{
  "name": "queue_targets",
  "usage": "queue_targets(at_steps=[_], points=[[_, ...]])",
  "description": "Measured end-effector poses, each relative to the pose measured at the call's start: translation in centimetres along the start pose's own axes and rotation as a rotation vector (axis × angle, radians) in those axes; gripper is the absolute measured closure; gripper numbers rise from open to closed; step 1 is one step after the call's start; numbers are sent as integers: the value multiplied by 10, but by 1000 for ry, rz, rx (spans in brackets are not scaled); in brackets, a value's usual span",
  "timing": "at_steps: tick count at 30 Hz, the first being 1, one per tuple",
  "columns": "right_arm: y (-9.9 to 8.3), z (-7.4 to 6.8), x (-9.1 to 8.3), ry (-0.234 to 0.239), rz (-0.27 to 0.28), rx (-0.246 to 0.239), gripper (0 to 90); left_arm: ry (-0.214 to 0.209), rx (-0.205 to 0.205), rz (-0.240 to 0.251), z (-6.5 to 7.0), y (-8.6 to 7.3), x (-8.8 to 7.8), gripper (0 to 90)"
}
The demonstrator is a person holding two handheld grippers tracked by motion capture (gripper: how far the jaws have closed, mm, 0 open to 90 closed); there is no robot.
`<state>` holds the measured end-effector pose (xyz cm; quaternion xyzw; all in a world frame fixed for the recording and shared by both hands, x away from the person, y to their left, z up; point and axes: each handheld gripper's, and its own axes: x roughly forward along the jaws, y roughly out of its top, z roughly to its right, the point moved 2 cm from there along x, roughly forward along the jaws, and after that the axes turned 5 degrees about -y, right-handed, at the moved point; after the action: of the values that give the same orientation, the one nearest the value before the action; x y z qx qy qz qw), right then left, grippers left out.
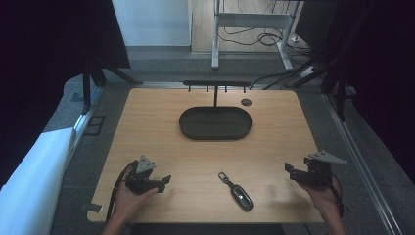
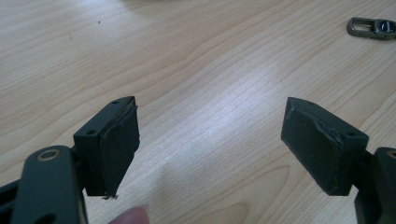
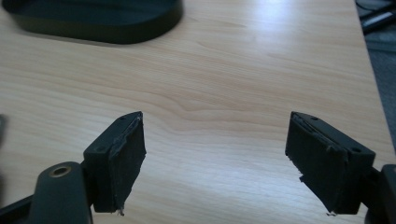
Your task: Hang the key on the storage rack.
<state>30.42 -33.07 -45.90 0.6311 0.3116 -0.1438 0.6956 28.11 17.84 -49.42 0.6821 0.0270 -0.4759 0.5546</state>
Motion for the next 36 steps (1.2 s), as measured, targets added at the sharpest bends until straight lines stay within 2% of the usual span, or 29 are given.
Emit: queue_targets(at_steps=[6,13,18,23,24,25,30,36], points=[[8,-22,-13,82,-9,-63,263,-5,21,6,6,3,-1,197],[14,-49,-13,169,-29,-145,294,-15,21,-9,8,2,3,197],[17,-67,-12,241,-39,-171,335,-16,21,-11,9,1,4,197],[19,-84,-6,286,-65,-209,357,-17,24,-21,8,0,6,197],[19,-84,-6,286,-65,-209,357,-17,24,-21,8,0,6,197],[19,-92,-1,301,-78,-226,363,-17,24,-21,8,0,7,197],[18,-111,6,326,-119,-261,378,-16,26,-24,9,0,6,197],[13,-136,19,376,-174,-328,401,-13,19,-28,6,-2,7,197]])
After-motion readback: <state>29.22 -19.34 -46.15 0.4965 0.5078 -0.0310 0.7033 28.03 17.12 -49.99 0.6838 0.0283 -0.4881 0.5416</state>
